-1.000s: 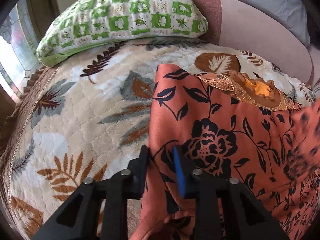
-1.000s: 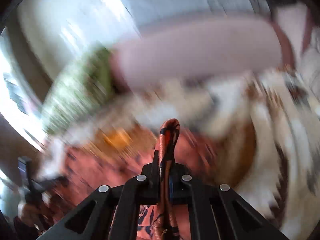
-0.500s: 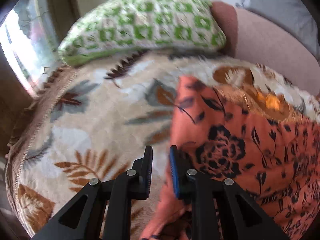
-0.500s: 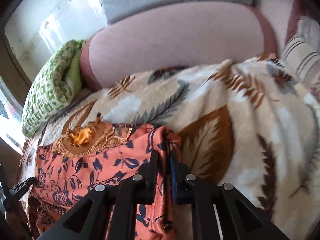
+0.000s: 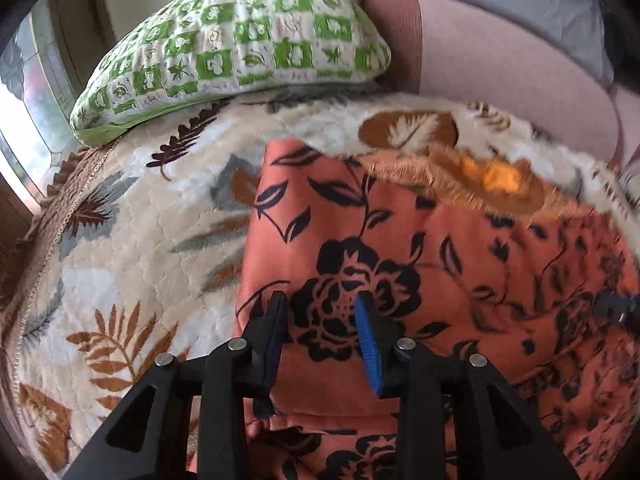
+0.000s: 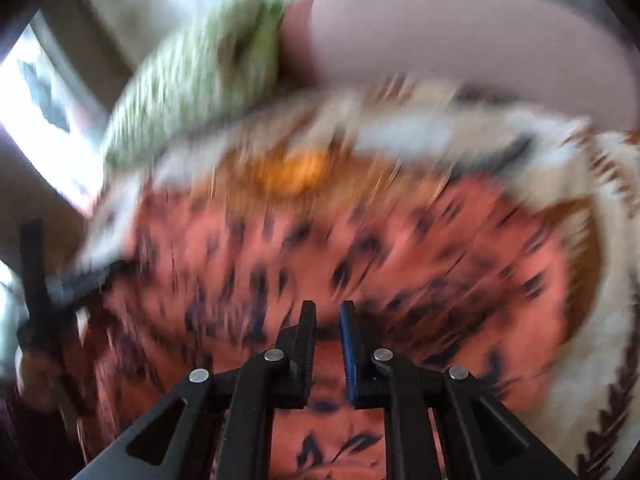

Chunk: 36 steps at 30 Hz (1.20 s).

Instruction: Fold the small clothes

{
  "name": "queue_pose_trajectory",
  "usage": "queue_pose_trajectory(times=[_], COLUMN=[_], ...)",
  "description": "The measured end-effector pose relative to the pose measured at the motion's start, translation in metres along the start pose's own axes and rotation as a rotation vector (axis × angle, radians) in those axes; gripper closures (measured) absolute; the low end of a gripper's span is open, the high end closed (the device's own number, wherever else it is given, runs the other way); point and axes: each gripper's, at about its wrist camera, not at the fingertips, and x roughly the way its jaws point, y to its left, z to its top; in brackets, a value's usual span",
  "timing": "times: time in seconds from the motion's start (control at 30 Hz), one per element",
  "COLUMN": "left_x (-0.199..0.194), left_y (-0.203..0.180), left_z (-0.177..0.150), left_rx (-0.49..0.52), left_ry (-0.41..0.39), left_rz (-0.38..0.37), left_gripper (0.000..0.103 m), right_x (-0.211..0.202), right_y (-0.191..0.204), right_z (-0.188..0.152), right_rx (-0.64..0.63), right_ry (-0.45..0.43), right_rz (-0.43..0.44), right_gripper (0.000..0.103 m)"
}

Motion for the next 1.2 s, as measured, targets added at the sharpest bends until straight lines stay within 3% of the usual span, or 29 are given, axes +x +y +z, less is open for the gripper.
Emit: queue_pose_trajectory(times=[0.07, 0.17, 0.3, 0.33, 0.4, 0.47, 0.53, 0.67, 0.73, 0.8, 0.93, 1.07, 1.2], left_x=[0.000, -0.003, -0.002, -0.004, -0.010, -0.014, -0.016, -0.001, 0.002, -0.002, -0.004, -0.007, -0.025], left_y=[0.002, 0.006, 0.003, 0.003, 0.004, -0.004, -0.020, -0.045, -0.055, -0.062, -0.058, -0.051, -0.037], left_z=[-0.001, -0.001, -0.005, -0.005, -0.005, -0.003, -0.003, -0.012, -0.017, -0.019, -0.019, -0.018, -0.011], left_rx=[0.003, -0.010, 0.040, 0.029, -0.024, -0.018, 0.029, 0.105, 0.160, 0.213, 0.220, 0.194, 0.142], left_ry=[0.000, 0.005, 0.017, 0.016, 0.003, -0.006, -0.017, 0.059, 0.061, 0.062, 0.098, 0.100, 0.033], left_rz=[0.012, 0.013, 0.018, 0.007, -0.084, -0.129, -0.155, -0.235, -0.202, -0.200, -0.253, -0.274, -0.253], left_gripper=[0.068, 0.068, 0.068, 0.068, 0.068, 0.068, 0.068, 0.066, 0.066, 0.066, 0.066, 0.066, 0.065], right_x=[0.002, 0.004, -0.017, -0.029, -0.049, -0.060, -0.053, -0.021, 0.007, 0.004, 0.003, -0.008, -0.057], right_y=[-0.005, -0.019, -0.028, -0.026, -0.024, -0.020, -0.014, -0.011, -0.016, -0.017, -0.015, -0.028, -0.036], right_z=[-0.004, -0.014, -0.014, -0.010, 0.000, 0.012, 0.020, 0.013, 0.007, 0.002, -0.014, -0.021, -0.031], right_rx=[0.004, 0.050, 0.059, 0.042, 0.069, 0.085, 0.075, 0.064, 0.073, 0.047, 0.033, 0.088, 0.085], right_ry=[0.038, 0.176, 0.134, 0.085, -0.013, -0.148, -0.188, -0.137, -0.002, 0.036, 0.151, 0.108, -0.034], right_rz=[0.029, 0.094, 0.092, 0.109, 0.197, 0.172, 0.151, 0.094, 0.089, 0.108, 0.142, 0.192, 0.138], right_gripper=[0.088, 0.088, 0.089, 0.087, 0.087, 0.087, 0.087, 0.087, 0.085, 0.085, 0.085, 0.087, 0.088])
